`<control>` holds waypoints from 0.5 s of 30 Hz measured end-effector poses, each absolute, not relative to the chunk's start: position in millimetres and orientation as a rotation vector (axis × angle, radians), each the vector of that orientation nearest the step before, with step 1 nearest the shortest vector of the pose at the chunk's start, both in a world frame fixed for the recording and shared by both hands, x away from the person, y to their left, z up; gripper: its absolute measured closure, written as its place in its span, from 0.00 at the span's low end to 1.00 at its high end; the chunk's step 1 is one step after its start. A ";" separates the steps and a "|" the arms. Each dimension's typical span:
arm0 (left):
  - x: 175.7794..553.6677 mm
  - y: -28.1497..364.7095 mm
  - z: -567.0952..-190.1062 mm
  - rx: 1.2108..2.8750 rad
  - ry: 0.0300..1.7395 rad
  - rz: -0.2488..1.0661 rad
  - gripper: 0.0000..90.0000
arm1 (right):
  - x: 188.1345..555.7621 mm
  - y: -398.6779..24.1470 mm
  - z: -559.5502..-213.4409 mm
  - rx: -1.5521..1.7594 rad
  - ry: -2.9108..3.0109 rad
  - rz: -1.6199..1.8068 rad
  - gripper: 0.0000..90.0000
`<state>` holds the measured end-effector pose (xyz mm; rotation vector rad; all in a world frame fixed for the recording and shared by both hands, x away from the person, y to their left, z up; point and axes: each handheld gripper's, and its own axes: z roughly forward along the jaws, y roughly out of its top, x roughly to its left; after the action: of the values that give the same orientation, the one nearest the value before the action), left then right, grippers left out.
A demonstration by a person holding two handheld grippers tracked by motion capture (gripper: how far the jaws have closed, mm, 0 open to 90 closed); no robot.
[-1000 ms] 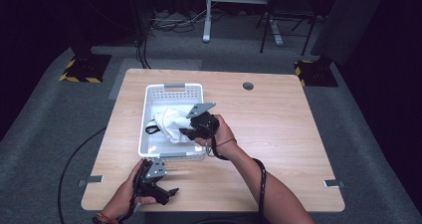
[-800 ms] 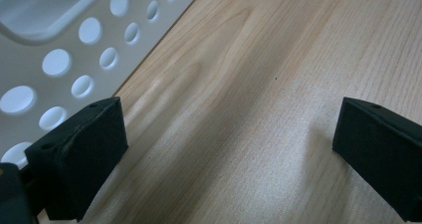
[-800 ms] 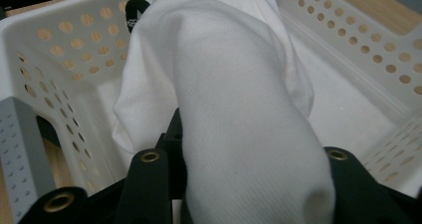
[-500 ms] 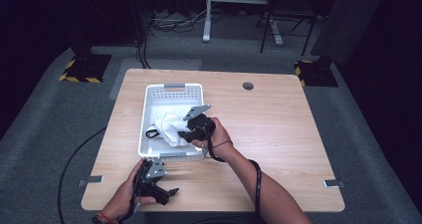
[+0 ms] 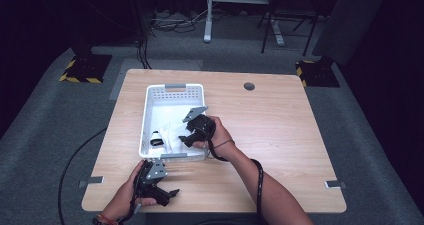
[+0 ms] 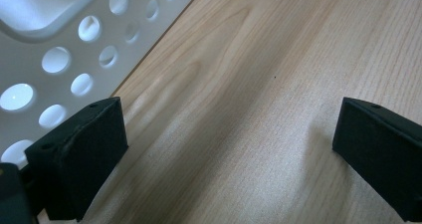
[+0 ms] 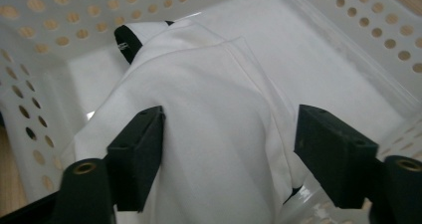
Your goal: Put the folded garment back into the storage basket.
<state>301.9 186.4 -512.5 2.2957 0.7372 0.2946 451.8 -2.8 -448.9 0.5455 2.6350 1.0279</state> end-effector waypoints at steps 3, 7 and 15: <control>301.8 186.3 -512.5 2.295 0.738 0.295 0.01 | 454.1 -4.1 -451.1 0.498 2.640 1.010 0.23; 301.8 186.3 -512.5 2.294 0.739 0.294 0.01 | 454.1 -3.8 -454.4 0.451 2.640 0.996 0.18; 301.8 186.3 -512.5 2.294 0.738 0.294 0.01 | 456.5 -5.2 -455.9 0.472 2.645 1.023 0.06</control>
<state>301.8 186.3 -512.5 2.2942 0.7383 0.2942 456.5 -5.2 -455.9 0.4722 2.6448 1.0228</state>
